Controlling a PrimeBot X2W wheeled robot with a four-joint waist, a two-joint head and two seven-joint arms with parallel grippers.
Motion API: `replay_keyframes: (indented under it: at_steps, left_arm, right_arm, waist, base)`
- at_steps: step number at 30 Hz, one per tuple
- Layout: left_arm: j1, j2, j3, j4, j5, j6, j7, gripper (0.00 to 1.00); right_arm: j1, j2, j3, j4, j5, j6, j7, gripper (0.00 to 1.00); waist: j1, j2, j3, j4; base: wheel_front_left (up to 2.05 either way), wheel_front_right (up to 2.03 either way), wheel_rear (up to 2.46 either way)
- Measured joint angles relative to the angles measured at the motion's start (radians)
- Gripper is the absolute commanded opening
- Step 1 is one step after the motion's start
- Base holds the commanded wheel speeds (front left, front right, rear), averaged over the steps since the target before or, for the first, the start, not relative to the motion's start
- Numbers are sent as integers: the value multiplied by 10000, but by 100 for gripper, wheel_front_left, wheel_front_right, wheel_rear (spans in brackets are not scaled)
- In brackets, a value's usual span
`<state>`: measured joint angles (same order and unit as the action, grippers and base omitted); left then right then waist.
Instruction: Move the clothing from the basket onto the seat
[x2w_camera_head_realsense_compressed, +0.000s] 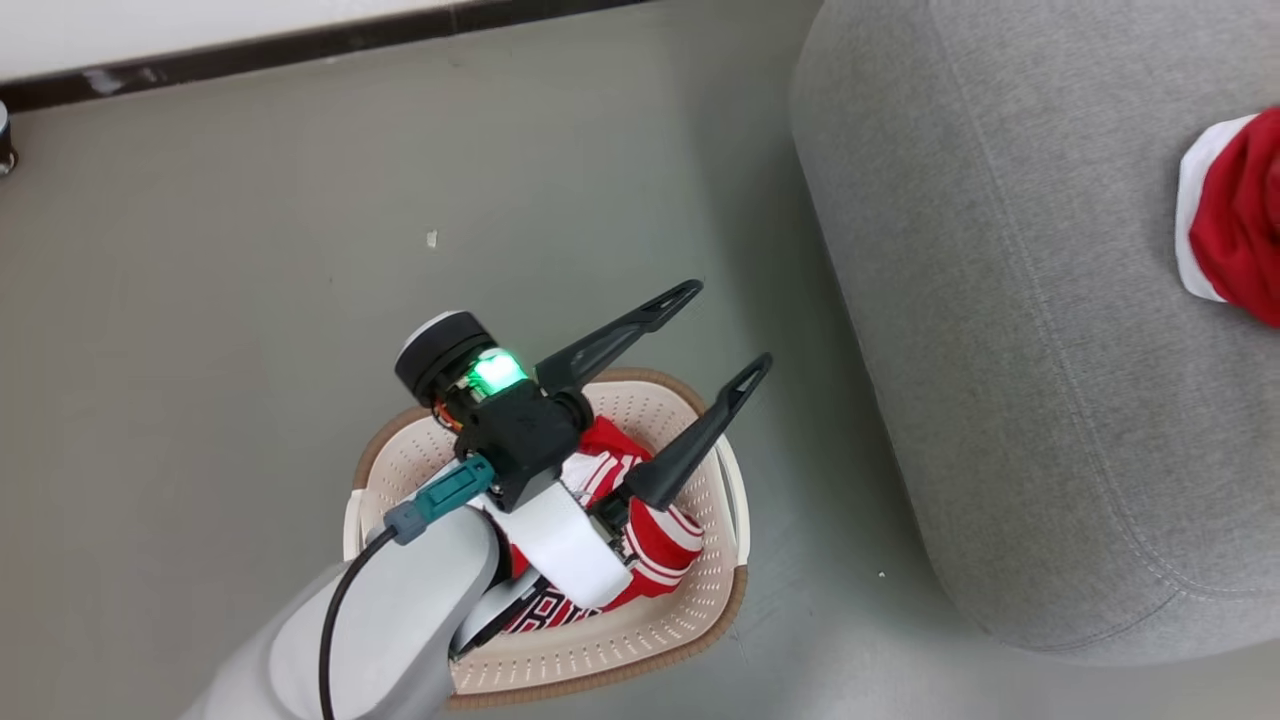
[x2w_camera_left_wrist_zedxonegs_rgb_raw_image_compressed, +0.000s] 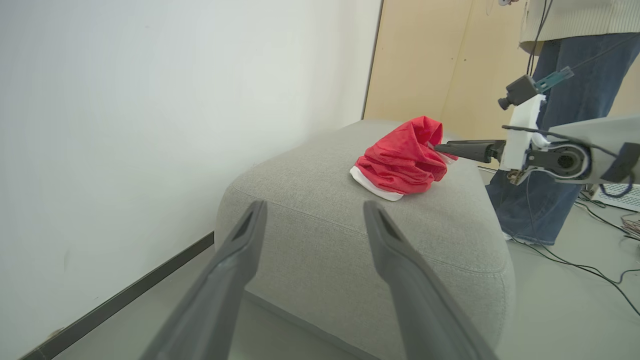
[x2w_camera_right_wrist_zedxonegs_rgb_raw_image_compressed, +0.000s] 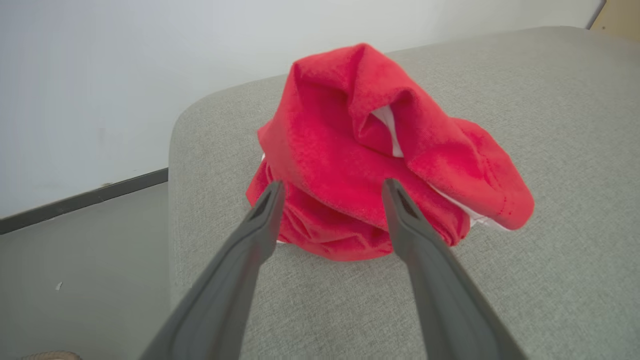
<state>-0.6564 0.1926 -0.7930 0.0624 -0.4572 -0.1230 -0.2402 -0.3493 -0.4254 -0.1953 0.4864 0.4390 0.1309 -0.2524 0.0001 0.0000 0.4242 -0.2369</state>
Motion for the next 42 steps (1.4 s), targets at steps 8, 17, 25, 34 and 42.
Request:
replay_keyframes:
  at_steps: [8,17,25,34,42]
  left_arm:
    - [434,144,525,222,-92,136,-79,100]
    - [1109,288,1503,401,-291,786,-94,100]
    - [1770,288,2755,384,-280,1770,-96,100]
    - [2683,253,3948,232,-253,2460,-123,100]
    - [3643,153,4698,148,-88,2840,-123,100]
  right_arm:
    - [180,-81,579,-1285,-100,0,0,100]
    - [23,-12,1233,-2334,-585,0,0,100]
    - [-499,420,2057,-3254,-1329,0,0,100]
    - [-477,1187,2711,-3509,-1898,0,0,100]
    - [-119,1793,2485,-3421,-2359,0,0,100]
  waist:
    - [0,0,-476,-105]
    - [0,0,-1041,61]
    - [0,0,-1505,466]
    - [0,0,-2035,988]
    - [0,0,-2544,1405]
  base:
    - [0,0,0]
    - [0,0,0]
    - [0,0,0]
    - [0,0,0]
    - [0,0,0]
